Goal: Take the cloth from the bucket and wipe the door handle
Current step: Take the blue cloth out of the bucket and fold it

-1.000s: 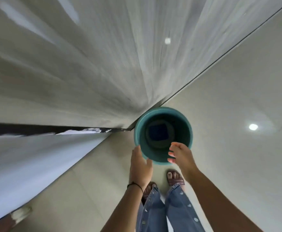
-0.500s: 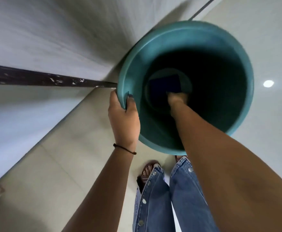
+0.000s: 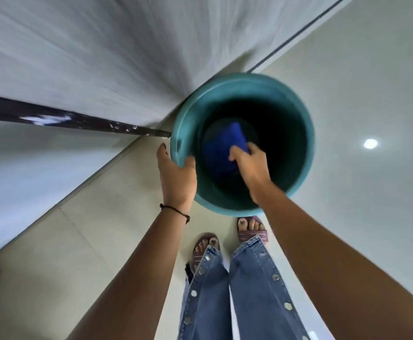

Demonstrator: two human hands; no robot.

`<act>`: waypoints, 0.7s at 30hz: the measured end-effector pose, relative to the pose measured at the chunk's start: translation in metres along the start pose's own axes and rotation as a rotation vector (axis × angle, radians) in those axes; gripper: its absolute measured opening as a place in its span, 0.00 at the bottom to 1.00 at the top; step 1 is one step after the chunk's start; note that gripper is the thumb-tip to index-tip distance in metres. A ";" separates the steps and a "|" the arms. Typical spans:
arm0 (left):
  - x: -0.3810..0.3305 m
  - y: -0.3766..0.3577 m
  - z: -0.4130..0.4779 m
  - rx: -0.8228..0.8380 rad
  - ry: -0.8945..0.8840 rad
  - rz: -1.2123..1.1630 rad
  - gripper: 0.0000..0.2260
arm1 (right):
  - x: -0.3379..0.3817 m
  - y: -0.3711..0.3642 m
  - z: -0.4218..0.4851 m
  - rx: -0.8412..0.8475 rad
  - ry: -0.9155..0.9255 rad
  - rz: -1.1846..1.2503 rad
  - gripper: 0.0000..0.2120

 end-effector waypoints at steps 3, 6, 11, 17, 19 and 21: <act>-0.031 0.029 -0.060 0.009 0.025 0.010 0.30 | 0.033 0.018 -0.083 0.113 -0.098 0.193 0.06; -0.061 0.070 -0.126 0.053 0.042 -0.142 0.31 | 0.064 0.037 -0.169 0.239 -0.232 0.431 0.12; -0.104 0.163 -0.252 0.314 0.098 -0.519 0.22 | 0.144 0.057 -0.331 0.455 -0.209 0.378 0.15; -0.118 0.302 -0.388 0.307 0.025 -0.820 0.26 | 0.212 0.037 -0.510 0.673 0.022 -0.078 0.22; -0.116 0.340 -0.421 0.345 -0.036 -0.925 0.23 | 0.217 0.022 -0.556 0.743 0.069 -0.126 0.22; -0.102 0.387 -0.453 0.322 -0.119 -0.976 0.21 | 0.212 0.000 -0.601 0.787 0.110 -0.143 0.21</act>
Point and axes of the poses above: each hand's wrist, its own z-axis towards the middle knuckle, its own y-axis out of the back of the hand, x = y × z, the point moved 6 cm from there along z, towards the middle knuckle, and after that the axes turned 13 degrees about z, right-handed, at the moved point
